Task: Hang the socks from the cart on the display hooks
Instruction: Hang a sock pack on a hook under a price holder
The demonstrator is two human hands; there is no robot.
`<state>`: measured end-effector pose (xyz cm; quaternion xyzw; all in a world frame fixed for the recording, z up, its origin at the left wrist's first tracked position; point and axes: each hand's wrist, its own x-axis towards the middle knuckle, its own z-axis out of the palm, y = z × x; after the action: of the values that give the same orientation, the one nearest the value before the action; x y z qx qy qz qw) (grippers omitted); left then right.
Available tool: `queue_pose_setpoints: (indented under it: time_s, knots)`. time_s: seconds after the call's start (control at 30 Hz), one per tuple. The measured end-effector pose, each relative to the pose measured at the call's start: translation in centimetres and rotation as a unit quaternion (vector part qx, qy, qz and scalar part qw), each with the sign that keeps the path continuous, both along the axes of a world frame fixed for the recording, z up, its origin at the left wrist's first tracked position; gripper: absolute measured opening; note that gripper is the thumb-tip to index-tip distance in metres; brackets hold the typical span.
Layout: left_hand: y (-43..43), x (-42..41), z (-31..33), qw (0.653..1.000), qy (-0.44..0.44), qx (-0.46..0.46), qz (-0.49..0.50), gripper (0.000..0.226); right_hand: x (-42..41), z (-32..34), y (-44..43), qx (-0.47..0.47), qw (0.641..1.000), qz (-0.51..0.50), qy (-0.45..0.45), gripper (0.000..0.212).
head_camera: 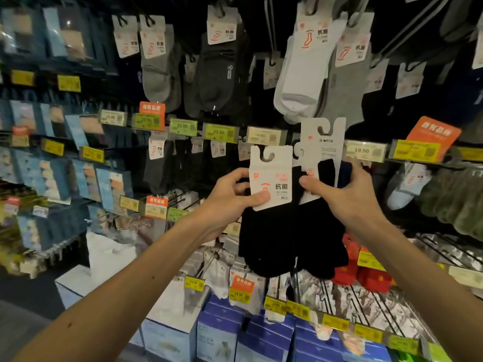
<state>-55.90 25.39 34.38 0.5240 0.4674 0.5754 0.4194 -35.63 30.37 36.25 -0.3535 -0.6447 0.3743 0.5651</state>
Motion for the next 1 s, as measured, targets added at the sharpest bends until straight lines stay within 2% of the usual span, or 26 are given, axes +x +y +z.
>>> queue_pose_setpoints:
  time_s: [0.3, 0.47, 0.63, 0.8, 1.0]
  knots:
    - [1.1, -0.4, -3.5, 0.994, -0.019, -0.084, 0.066, 0.017, -1.8, -6.3, 2.7, -0.077, 0.992, 0.097, 0.011, 0.029]
    - [1.0, -2.3, -4.7, 0.994, -0.055, -0.087, 0.04, 0.025, -3.8, -7.7, 3.3, -0.095, 0.989, 0.108, 0.01, 0.03]
    - [1.2, -5.8, -5.4, 0.988, -0.106, -0.107, 0.03, 0.031, -6.5, -8.4, 3.4, -0.09, 0.991, 0.094, -0.015, 0.032]
    - [2.4, -9.7, -6.7, 0.987, -0.08, -0.136, 0.037, 0.027, -10.3, -10.1, 3.2, -0.097, 0.994, 0.047, -0.023, 0.035]
    - [3.8, -15.0, -7.7, 0.988, -0.085, -0.129, -0.007, 0.025, -15.0, -11.1, 2.7, -0.111, 0.994, 0.023, -0.004, 0.034]
